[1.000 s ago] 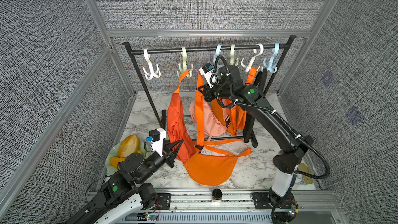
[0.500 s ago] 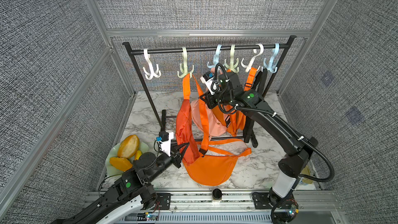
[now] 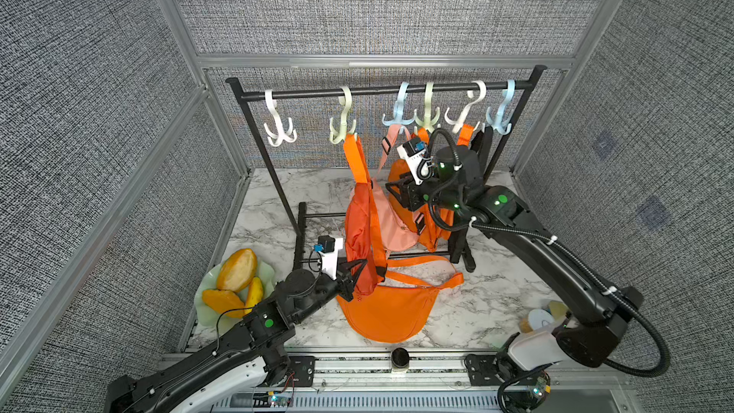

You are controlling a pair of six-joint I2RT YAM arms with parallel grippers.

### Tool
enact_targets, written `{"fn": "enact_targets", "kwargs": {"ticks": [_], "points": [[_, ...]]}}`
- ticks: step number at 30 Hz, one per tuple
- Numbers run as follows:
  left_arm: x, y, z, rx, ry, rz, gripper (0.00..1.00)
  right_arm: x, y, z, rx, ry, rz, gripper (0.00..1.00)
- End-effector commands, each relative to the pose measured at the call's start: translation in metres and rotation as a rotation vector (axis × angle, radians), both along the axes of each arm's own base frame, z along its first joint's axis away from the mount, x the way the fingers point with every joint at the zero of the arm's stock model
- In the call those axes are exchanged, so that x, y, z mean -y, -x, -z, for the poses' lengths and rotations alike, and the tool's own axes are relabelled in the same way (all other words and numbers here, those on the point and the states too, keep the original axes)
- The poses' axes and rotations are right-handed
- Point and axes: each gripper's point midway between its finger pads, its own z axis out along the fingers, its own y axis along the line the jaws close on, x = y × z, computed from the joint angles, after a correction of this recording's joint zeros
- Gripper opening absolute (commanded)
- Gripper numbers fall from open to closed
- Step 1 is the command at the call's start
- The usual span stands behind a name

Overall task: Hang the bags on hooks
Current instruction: Hang the bag on the hook.

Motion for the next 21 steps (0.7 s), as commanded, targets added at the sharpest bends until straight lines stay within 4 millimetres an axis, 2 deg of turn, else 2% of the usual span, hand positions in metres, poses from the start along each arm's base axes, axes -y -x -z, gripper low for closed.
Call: {"fn": "enact_targets", "kwargs": {"ticks": [1, 6, 11, 15, 21], "points": [[0.011, -0.003, -0.015, 0.008, 0.089, 0.049, 0.10, 0.006, 0.005, -0.018, 0.040, -0.060, 0.023, 0.54], [0.004, -0.021, -0.009, -0.031, 0.153, 0.055, 0.10, 0.016, 0.023, -0.022, 0.059, -0.076, 0.014, 0.60], [-0.004, -0.042, 0.001, -0.090, 0.182, 0.050, 0.13, 0.017, 0.043, -0.008, 0.051, -0.046, -0.023, 0.70], [-0.006, -0.061, 0.016, -0.152, 0.173, 0.033, 0.22, 0.009, 0.063, 0.021, 0.015, 0.024, -0.089, 0.74], [-0.015, -0.072, 0.030, -0.189, 0.165, -0.004, 0.45, -0.003, 0.107, 0.097, -0.104, 0.194, -0.197, 0.77]]}}
